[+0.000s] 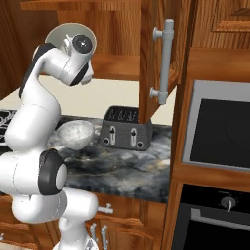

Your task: Open the cabinet. Pick the bowls from the counter and place them in the cabinet. Then close the cabinet.

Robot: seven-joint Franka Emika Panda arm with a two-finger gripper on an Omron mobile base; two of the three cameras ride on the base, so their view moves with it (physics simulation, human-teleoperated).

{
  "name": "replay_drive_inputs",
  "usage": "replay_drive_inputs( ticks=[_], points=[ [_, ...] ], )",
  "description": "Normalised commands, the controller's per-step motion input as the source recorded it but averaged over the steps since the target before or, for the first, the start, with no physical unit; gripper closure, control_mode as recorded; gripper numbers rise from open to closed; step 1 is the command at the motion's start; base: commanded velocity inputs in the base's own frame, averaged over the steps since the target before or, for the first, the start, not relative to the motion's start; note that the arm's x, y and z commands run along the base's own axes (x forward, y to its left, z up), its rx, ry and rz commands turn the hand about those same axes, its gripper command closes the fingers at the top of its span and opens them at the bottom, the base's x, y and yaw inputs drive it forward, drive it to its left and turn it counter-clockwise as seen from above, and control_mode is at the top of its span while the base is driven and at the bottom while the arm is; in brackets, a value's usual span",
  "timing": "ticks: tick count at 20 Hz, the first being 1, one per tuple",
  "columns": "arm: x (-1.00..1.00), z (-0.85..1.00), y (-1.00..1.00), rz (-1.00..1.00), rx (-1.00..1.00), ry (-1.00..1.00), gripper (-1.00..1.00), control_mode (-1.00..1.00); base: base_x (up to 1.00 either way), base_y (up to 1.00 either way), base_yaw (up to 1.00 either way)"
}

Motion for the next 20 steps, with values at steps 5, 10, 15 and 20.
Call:
replay_drive_inputs(
  ticks=[5, 10, 15, 20],
  points=[
    [0.34, 0.0, 0.31, 0.0, -0.05, 0.01, -1.0, -1.0, 0.0, 0.0, 0.0],
    [0.14, 0.08, 0.13, 0.0, 0.0, -0.05, -1.0, -1.0, 0.0, 0.0, 0.0],
    [0.0, 0.29, 0.04, 0.0, 0.0, -0.22, -1.0, -1.0, 0.0, 0.0, 0.0],
    [0.0, 0.35, 0.0, 0.0, 0.01, -0.3, -1.0, -1.0, 0.0, 0.0, 0.0]
  ],
)
